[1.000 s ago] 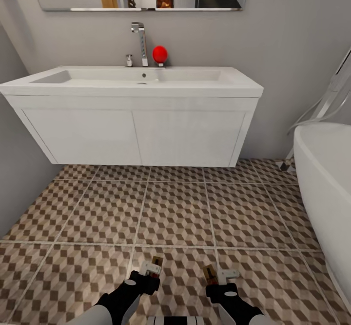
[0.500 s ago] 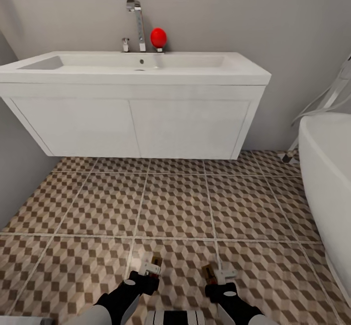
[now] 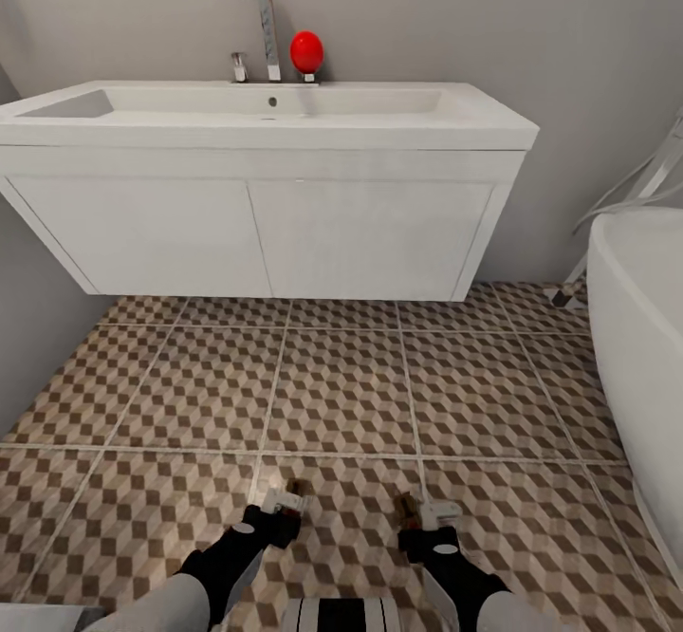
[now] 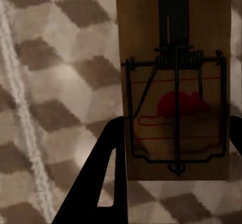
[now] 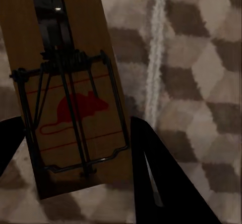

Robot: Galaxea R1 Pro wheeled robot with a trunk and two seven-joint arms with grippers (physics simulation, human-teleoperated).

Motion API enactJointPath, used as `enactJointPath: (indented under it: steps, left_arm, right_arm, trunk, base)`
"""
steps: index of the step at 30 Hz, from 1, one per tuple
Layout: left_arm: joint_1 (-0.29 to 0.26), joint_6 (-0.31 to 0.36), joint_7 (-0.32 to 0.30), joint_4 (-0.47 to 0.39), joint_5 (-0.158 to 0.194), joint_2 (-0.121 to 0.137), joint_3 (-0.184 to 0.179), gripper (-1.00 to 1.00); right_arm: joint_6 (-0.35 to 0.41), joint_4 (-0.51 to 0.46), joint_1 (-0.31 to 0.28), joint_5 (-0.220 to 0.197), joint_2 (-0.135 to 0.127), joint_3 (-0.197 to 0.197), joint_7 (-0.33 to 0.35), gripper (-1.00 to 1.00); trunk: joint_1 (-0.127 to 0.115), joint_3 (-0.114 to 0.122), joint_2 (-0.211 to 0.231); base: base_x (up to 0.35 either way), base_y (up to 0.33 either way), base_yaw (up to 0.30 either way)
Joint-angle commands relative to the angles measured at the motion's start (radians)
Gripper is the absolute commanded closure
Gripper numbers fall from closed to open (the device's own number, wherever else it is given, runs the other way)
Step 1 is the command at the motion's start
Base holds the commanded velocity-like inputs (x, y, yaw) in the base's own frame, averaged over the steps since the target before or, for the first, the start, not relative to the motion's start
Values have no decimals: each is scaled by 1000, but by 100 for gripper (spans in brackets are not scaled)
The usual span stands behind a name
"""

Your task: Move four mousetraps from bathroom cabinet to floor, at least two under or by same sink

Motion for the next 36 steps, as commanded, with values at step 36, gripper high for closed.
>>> enactJointPath:
  steps: [36]
  left_arm:
    - [-31, -2, 18, -68, -13, -1, -6, 100]
  right_arm:
    - [-24, -175, -92, 6, 3, 10, -28, 100]
  trunk:
    - [0, -1, 0]
  base:
    - [0, 0, 0]
